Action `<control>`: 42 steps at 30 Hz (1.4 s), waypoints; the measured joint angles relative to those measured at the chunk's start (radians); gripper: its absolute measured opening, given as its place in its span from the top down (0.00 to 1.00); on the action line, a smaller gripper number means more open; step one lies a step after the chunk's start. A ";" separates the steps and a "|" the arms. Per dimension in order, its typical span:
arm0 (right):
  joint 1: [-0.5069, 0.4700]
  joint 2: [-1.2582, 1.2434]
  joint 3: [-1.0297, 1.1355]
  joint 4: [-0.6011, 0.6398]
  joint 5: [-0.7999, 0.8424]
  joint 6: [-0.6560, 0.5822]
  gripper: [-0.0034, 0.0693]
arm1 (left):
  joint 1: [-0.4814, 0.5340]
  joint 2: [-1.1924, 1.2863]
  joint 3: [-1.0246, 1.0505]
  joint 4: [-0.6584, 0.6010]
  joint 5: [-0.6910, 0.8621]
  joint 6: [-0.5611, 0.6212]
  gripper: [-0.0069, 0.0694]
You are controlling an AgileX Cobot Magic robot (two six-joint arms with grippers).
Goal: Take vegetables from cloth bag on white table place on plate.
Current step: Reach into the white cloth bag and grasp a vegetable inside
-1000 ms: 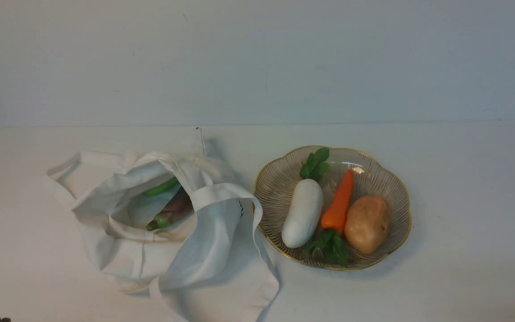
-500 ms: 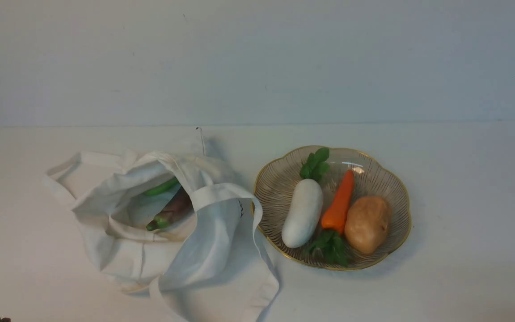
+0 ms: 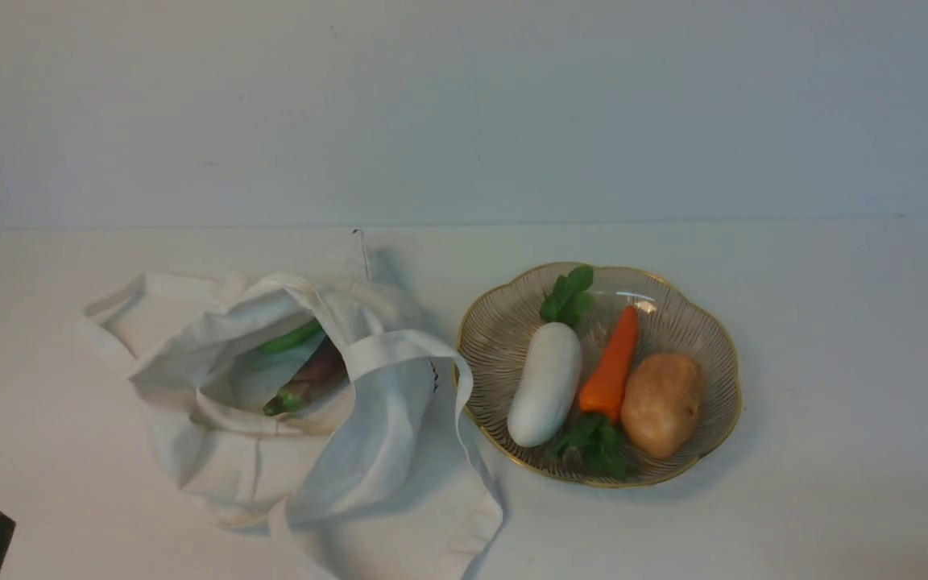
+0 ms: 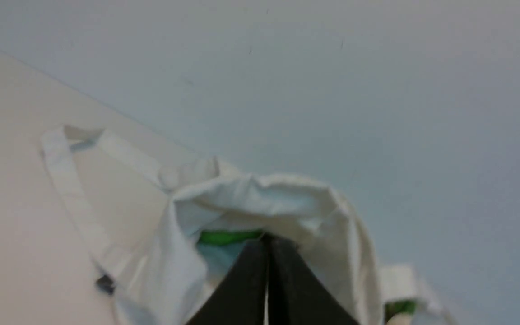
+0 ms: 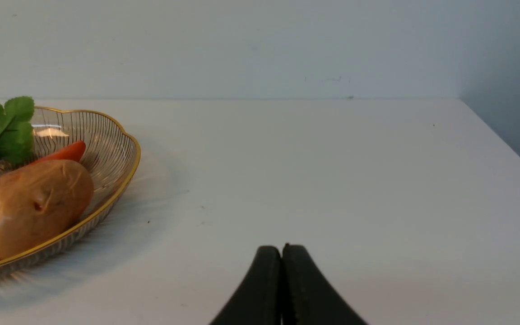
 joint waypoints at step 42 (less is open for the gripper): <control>0.000 0.000 0.000 0.002 0.000 0.000 0.97 | -0.131 1.666 -1.092 0.238 0.638 0.642 0.91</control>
